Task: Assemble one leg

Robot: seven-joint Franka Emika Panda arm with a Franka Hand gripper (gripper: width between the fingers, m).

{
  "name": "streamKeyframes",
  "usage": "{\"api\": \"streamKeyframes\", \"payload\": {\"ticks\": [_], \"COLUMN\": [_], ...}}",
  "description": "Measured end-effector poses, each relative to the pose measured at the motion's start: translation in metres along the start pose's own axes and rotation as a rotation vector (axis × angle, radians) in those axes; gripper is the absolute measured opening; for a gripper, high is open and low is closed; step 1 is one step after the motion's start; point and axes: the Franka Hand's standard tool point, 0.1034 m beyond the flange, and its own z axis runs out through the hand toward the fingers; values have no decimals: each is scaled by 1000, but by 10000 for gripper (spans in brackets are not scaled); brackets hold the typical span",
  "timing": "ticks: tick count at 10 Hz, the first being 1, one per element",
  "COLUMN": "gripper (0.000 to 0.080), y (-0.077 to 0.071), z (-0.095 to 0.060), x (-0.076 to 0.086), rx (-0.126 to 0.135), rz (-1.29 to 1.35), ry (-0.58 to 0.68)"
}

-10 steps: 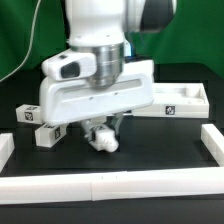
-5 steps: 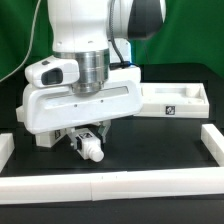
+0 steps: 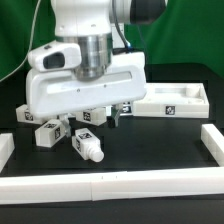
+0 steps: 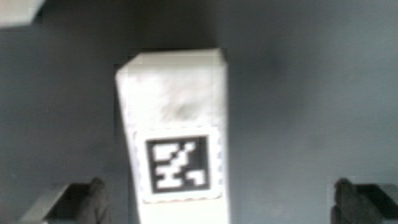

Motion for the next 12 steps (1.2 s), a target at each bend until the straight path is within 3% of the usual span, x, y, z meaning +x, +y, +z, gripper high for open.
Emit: {"api": "streamKeyframes", "payload": {"ticks": [2, 4, 9, 11, 12], "gripper": [645, 648, 649, 648, 648], "y": [-32, -71, -79, -128, -150], "z": [-23, -36, -34, -27, -23], "x": [-25, -46, -49, -94, -108], "rx": [13, 22, 21, 31, 28], "rz": [101, 178, 210, 429, 480], "ry": [-7, -19, -18, -103, -139]}}
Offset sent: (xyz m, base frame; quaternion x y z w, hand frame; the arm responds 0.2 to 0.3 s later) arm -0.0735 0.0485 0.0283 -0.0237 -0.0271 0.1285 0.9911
